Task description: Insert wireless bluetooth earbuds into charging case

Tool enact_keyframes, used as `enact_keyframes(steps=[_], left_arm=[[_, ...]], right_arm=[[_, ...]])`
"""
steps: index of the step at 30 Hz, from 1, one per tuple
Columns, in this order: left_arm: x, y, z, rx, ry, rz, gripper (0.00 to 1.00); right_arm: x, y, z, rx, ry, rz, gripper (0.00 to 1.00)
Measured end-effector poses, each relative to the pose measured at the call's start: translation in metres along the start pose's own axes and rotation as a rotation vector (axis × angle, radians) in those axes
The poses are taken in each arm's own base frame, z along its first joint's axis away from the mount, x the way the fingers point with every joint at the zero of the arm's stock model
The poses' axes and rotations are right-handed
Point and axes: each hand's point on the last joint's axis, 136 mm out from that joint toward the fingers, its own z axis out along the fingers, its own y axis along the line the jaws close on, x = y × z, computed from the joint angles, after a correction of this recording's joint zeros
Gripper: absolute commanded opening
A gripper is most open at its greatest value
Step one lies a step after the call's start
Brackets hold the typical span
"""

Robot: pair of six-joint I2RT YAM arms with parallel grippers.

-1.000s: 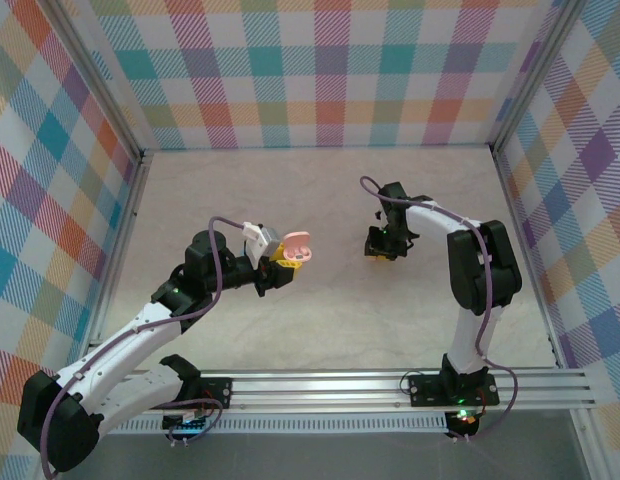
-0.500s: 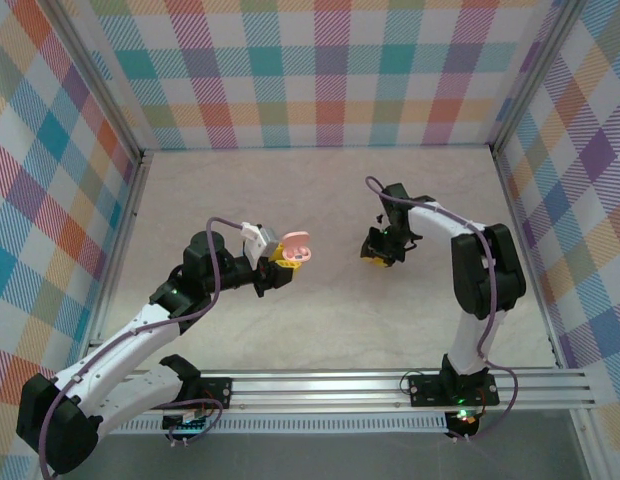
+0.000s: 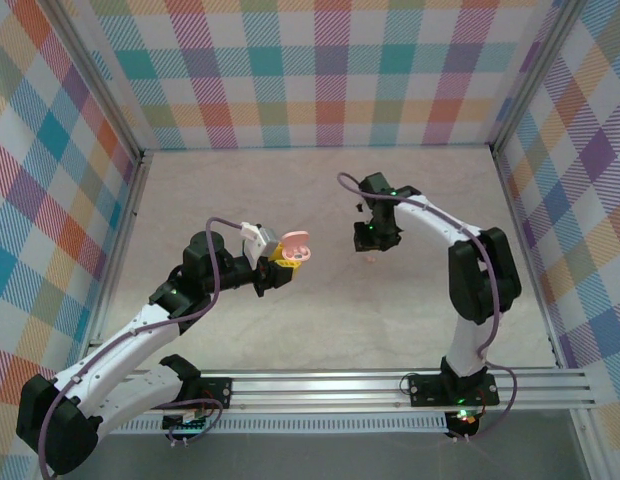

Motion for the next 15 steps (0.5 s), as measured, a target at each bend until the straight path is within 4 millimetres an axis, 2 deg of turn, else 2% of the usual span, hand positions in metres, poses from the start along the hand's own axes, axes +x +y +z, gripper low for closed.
enact_keyframes(steps=[3, 7, 15], left_arm=[[0.0, 0.0, 0.0, 0.0, -0.001, 0.001, 0.21], [0.002, 0.0, -0.001, -0.004, 0.009, -0.002, 0.21], [0.002, 0.001, -0.001, -0.008, 0.01, 0.005, 0.21]], right_arm=[[0.003, 0.002, 0.013, 0.02, 0.028, -0.044, 0.27], [0.008, -0.007, 0.024, 0.066, 0.061, -0.067, 0.27], [0.007, -0.018, 0.025, 0.126, 0.059, -0.096, 0.27]])
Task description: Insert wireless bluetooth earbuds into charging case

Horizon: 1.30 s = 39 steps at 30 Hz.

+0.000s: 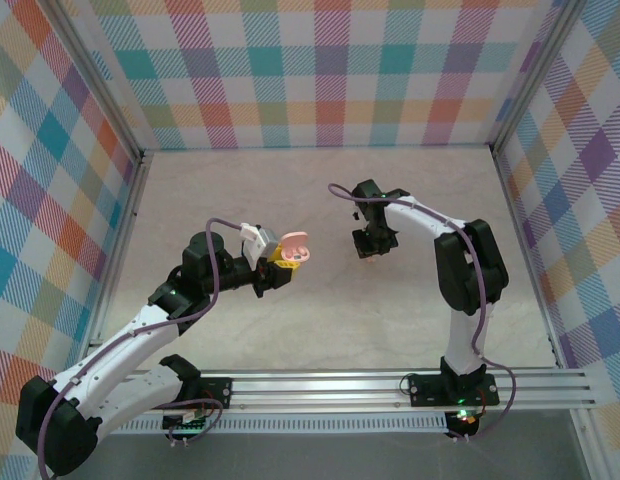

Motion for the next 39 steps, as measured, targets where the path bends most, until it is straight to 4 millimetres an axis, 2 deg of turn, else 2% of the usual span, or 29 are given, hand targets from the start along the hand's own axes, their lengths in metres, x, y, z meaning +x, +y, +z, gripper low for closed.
enact_keyframes(steps=[10, 17, 20, 35, 39], left_arm=[[-0.001, 0.0, -0.001, -0.002, -0.001, 0.005, 0.21], [-0.003, -0.001, -0.003, -0.003, -0.009, 0.013, 0.21], [-0.003, -0.001, -0.003, -0.003, -0.009, 0.013, 0.21], [0.0, -0.002, -0.004, -0.003, 0.002, 0.006, 0.21], [0.0, -0.002, -0.004, -0.003, 0.002, 0.006, 0.21]], right_arm=[[0.005, -0.002, 0.018, 0.017, 0.047, -0.02, 0.27], [0.002, -0.002, 0.022, 0.02, 0.053, -0.023, 0.22], [0.003, -0.002, 0.023, 0.021, 0.057, -0.022, 0.18], [0.009, 0.006, 0.02, -0.025, 0.082, -0.003, 0.18], [0.008, 0.011, 0.008, -0.08, 0.07, 0.041, 0.18]])
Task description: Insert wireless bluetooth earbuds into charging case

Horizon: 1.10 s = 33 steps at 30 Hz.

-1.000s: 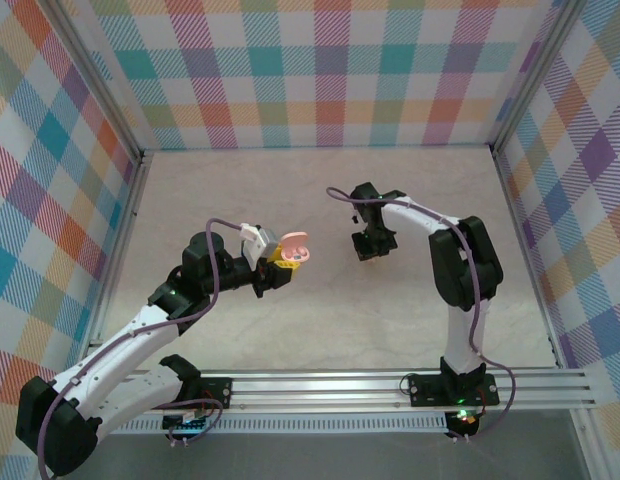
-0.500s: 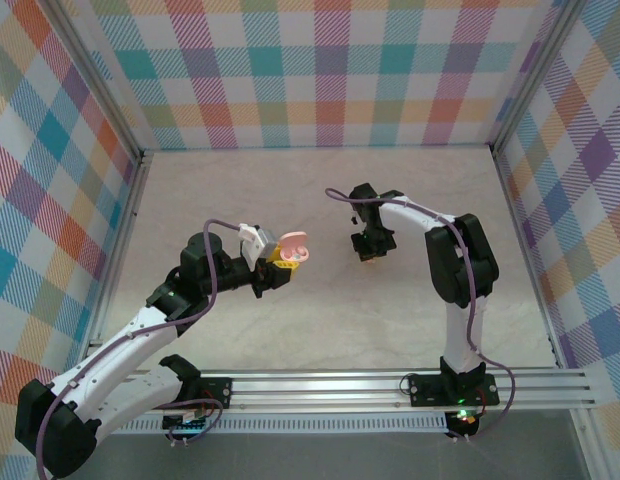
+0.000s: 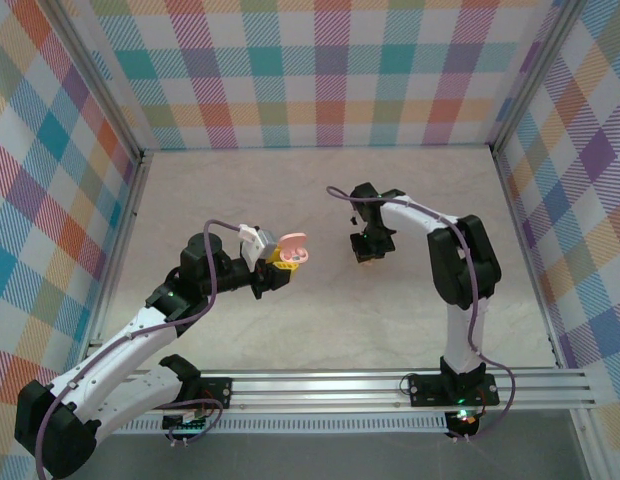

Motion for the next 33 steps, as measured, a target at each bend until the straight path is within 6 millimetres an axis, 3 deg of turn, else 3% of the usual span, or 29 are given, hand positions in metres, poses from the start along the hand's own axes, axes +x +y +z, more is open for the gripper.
enact_keyframes(steps=[3, 10, 16, 22, 26, 33], left_arm=[[0.0, 0.0, 0.0, 0.0, -0.001, 0.001, 0.21], [-0.008, 0.0, 0.0, 0.0, -0.031, 0.014, 0.2], [-0.022, 0.0, -0.001, 0.0, -0.09, 0.026, 0.2], [-0.028, 0.0, 0.0, 0.001, -0.129, 0.027, 0.2], [-0.03, 0.002, 0.003, 0.001, -0.142, 0.028, 0.2], [-0.026, 0.007, 0.011, 0.001, -0.136, 0.015, 0.2]], right_arm=[[-0.005, 0.007, -0.025, -0.073, -0.054, 0.047, 0.18], [-0.013, 0.018, -0.108, -0.234, -0.235, 0.144, 0.18], [-0.003, 0.044, -0.177, -0.417, -0.359, 0.173, 0.17], [0.014, 0.07, -0.232, -0.577, -0.441, 0.177, 0.17], [0.026, 0.094, -0.255, -0.661, -0.463, 0.151, 0.16], [0.042, 0.142, -0.273, -0.763, -0.433, 0.084, 0.17]])
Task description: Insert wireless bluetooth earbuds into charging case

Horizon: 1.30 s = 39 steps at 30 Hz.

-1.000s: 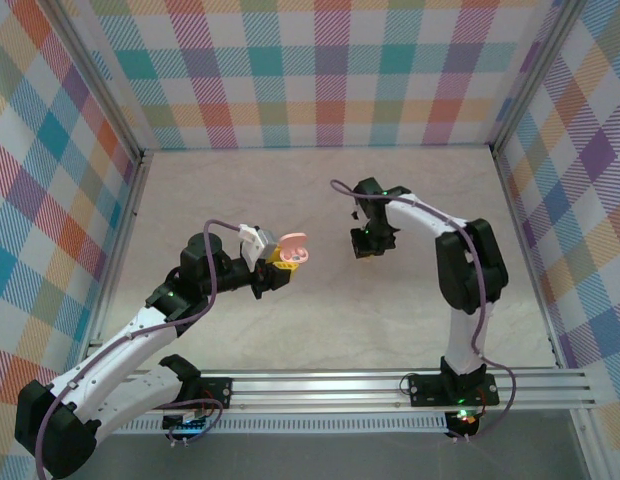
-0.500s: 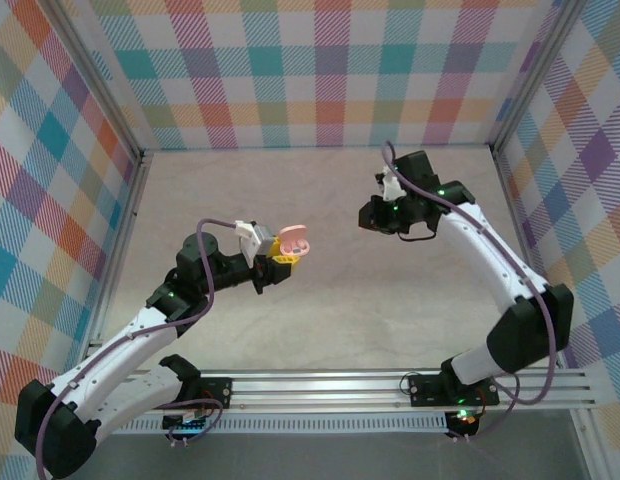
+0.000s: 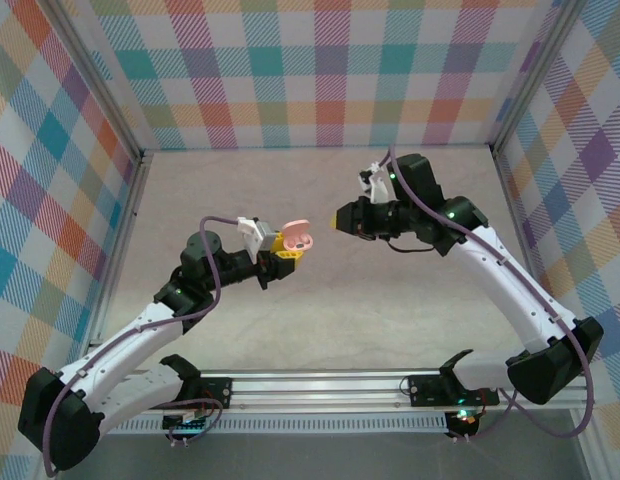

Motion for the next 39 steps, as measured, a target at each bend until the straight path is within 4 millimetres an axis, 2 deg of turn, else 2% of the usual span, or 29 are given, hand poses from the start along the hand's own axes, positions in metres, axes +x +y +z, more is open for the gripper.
enact_keyframes(steps=[5, 11, 19, 26, 39], left_arm=[[-0.001, 0.001, 0.001, 0.0, -0.007, -0.002, 0.2], [-0.002, 0.001, 0.001, 0.0, -0.012, 0.001, 0.2], [-0.004, 0.001, 0.001, 0.0, -0.018, 0.001, 0.2], [-0.006, 0.0, 0.001, 0.001, -0.028, 0.007, 0.2], [-0.005, 0.001, 0.0, -0.006, -0.028, 0.006, 0.2]], right_arm=[[0.004, 0.032, 0.008, -0.064, 0.015, -0.039, 0.17], [0.016, 0.049, 0.021, -0.094, 0.048, -0.064, 0.17], [0.029, 0.058, 0.046, -0.08, 0.092, -0.093, 0.16], [0.029, 0.065, 0.049, -0.071, 0.066, -0.121, 0.17], [0.028, 0.062, 0.057, -0.025, 0.031, -0.167, 0.18]])
